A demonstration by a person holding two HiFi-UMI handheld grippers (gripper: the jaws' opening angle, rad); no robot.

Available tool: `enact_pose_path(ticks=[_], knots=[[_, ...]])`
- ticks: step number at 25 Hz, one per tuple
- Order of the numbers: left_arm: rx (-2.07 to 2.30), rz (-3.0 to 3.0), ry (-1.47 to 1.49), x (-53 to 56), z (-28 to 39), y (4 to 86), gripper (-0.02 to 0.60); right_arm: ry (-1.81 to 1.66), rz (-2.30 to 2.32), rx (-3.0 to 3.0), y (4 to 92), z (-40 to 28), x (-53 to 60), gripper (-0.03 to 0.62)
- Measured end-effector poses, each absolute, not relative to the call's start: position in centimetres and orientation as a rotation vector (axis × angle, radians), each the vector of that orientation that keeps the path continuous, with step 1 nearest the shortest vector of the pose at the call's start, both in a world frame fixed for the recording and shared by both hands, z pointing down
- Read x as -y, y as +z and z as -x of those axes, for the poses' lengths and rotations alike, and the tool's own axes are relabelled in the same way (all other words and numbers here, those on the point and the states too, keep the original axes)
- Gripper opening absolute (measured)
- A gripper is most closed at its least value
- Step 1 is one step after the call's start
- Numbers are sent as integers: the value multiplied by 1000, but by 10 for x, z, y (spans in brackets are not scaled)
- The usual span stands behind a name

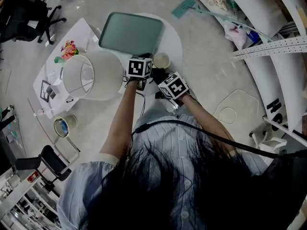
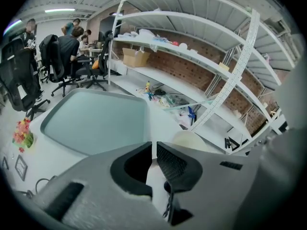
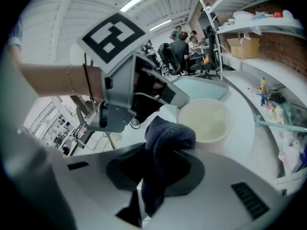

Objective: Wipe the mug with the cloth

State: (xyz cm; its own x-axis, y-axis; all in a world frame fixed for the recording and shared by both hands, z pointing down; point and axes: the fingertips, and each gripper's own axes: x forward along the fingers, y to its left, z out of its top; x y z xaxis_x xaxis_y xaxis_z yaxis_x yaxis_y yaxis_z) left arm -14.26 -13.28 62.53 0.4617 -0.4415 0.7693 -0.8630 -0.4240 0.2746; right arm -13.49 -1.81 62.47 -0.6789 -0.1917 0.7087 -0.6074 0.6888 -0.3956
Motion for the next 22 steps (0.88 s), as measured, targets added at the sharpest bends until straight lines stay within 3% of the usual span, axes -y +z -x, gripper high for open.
enact_pose_path(ticks=[13,22], knots=[[1081,-1944,706,103,143,623,41,1111,-898,2185,631,112,40,86],[1055,-2011,819,95,141,631,41,1188,-973,2164,631,84,43,86]])
